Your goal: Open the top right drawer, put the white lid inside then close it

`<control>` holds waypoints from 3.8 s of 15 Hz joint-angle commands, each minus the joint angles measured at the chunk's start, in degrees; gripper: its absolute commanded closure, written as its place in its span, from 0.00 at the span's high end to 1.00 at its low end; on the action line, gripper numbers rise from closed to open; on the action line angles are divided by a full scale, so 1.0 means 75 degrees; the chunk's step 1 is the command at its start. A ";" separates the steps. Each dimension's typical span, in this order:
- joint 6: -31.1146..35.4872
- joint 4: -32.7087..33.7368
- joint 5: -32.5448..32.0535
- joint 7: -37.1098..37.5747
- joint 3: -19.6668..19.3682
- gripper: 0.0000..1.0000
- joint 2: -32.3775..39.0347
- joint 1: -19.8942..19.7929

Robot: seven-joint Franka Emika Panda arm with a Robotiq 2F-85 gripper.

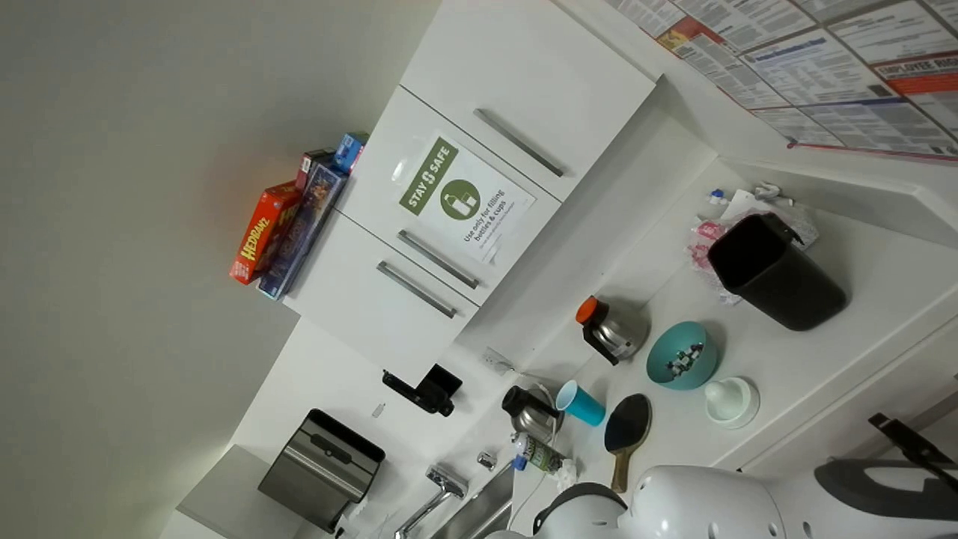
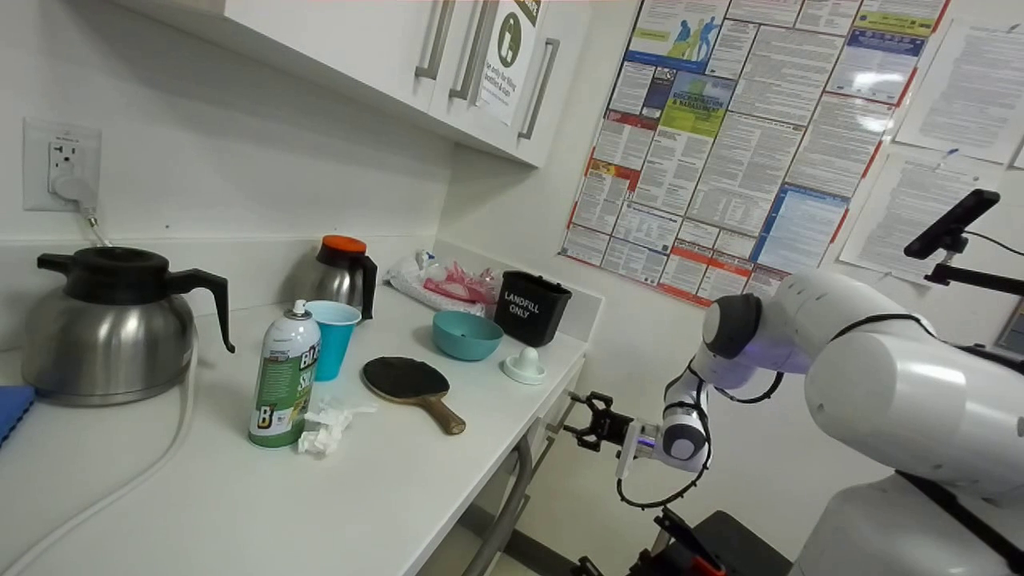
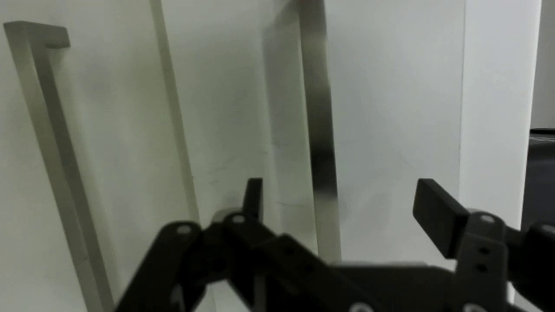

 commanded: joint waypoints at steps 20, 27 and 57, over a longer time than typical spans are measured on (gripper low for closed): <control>-0.0540 -0.0065 0.0413 -0.0048 -0.0345 0.04 0.0354 -0.0482; -0.1151 -0.0252 0.0216 -0.0039 -0.0880 0.04 0.0489 -0.1135; -0.1709 -0.1154 -0.1431 -0.0625 -0.1557 1.00 -0.0624 -0.2970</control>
